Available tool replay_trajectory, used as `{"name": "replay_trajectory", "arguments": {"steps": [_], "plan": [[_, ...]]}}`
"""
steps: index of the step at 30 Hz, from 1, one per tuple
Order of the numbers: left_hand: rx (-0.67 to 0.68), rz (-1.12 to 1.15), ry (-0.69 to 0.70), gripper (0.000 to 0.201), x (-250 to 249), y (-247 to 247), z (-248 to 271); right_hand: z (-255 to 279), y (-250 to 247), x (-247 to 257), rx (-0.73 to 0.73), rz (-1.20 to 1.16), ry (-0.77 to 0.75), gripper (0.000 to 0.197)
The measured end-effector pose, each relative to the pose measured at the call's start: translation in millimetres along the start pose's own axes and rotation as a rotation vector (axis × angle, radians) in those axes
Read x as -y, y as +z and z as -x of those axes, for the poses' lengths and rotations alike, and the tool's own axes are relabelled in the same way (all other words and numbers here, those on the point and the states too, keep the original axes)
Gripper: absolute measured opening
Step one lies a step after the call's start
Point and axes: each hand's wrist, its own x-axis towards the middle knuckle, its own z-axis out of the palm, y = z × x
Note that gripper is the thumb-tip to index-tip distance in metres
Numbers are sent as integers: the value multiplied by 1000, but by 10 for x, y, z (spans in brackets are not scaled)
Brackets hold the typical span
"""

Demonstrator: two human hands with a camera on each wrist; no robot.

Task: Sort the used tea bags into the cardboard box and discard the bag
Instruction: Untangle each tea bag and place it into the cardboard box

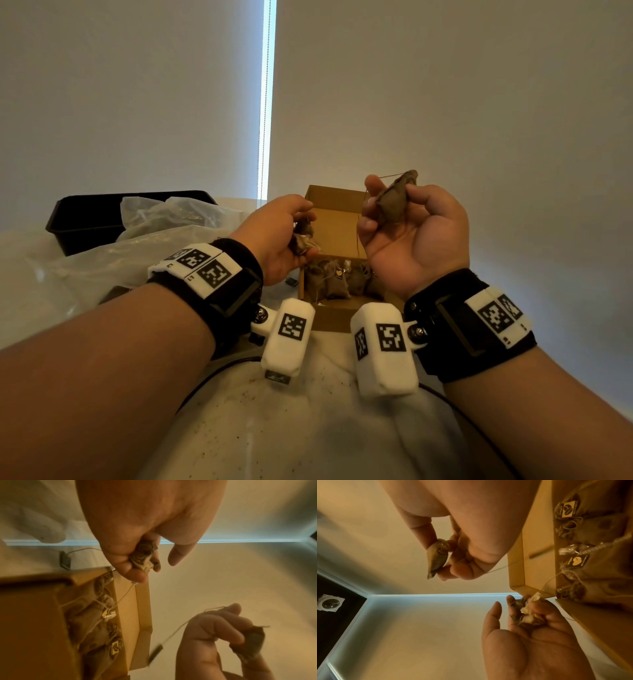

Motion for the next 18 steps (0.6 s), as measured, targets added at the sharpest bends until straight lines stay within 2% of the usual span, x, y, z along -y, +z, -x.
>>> {"name": "replay_trajectory", "arguments": {"steps": [4, 8, 13, 18], "plan": [[-8, -93, 86, 27, -12, -18, -11, 9, 5, 10, 22, -13, 4, 36], [112, -295, 165, 37, -25, -5, 43, 18, -6, 3, 26, -45, 6, 33], [281, -452, 228, 27, -26, 14, 138, 39, 3, 5, 34, -86, 9, 31], [321, -709, 327, 16, -38, 41, 162, 32, 14, 7, 38, -110, 13, 32]]}}
